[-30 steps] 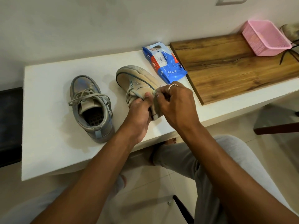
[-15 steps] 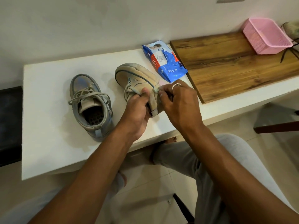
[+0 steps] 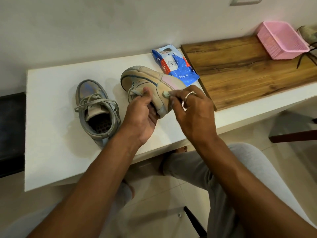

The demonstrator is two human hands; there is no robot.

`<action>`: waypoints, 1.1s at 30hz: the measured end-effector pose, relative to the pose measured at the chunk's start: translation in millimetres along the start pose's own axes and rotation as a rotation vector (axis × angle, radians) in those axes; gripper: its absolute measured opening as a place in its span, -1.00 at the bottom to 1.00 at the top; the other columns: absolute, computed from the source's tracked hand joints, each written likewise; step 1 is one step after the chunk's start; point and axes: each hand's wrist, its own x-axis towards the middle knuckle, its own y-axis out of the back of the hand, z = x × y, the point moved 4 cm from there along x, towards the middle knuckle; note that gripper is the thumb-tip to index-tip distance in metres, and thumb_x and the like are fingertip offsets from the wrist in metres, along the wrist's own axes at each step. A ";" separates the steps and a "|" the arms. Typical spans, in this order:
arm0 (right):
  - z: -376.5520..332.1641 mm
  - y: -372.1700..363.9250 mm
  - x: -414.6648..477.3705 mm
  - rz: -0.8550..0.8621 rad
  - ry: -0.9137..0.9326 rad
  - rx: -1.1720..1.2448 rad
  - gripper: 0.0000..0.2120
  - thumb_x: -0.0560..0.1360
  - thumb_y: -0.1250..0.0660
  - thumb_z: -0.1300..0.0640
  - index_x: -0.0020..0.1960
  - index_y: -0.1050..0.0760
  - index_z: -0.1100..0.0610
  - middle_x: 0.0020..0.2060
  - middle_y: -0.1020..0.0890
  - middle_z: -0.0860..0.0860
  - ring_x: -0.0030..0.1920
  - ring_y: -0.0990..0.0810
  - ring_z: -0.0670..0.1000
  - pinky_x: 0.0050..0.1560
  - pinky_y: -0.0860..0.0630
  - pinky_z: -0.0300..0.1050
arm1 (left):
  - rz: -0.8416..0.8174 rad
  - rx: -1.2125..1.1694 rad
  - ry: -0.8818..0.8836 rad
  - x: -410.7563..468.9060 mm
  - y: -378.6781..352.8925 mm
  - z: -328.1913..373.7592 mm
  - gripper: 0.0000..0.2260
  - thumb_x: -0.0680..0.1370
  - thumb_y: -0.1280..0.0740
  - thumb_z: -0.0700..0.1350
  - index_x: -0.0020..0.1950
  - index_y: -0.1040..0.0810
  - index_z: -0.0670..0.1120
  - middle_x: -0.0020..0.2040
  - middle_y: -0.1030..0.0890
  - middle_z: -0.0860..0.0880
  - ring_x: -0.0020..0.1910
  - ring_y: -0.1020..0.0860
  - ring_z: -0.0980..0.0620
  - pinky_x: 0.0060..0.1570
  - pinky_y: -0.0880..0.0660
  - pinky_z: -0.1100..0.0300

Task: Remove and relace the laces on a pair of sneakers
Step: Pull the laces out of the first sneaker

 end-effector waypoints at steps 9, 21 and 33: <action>2.7 2.1 -2.0 0.024 -0.018 0.024 -0.83 0.54 -0.43 0.13 0.11 -0.66 0.13 -0.07 -0.66 0.01 -0.15 -0.55 -0.12 -0.13 -0.55 -0.26 | -0.027 -0.034 -0.016 0.7 -0.1 5.6 -0.62 0.66 -0.13 0.01 0.43 -0.37 -0.13 0.23 -0.61 -0.15 0.20 -0.60 -0.09 0.20 -0.53 0.01; -8.2 11.5 1.7 0.144 0.002 0.188 -0.85 0.52 -0.43 0.25 0.09 -0.63 0.22 -0.09 -0.64 0.07 -0.13 -0.57 -0.11 -0.10 -0.55 -0.26 | -0.130 -0.220 -0.060 -5.3 -10.5 22.8 -0.61 0.67 -0.14 0.00 0.43 -0.38 -0.18 0.25 -0.58 -0.19 0.25 -0.56 -0.14 0.34 -0.40 -0.10; -10.0 38.1 18.9 0.217 0.123 0.100 -0.81 0.58 -0.39 0.17 0.13 -0.64 0.24 -0.01 -0.63 0.13 0.02 -0.60 0.02 -0.09 -0.60 -0.04 | -0.348 0.153 -0.062 -22.3 -35.2 1.4 -0.53 0.57 -0.29 -0.03 0.44 -0.35 -0.18 0.30 -0.52 -0.19 0.29 -0.50 -0.11 0.35 -0.36 -0.09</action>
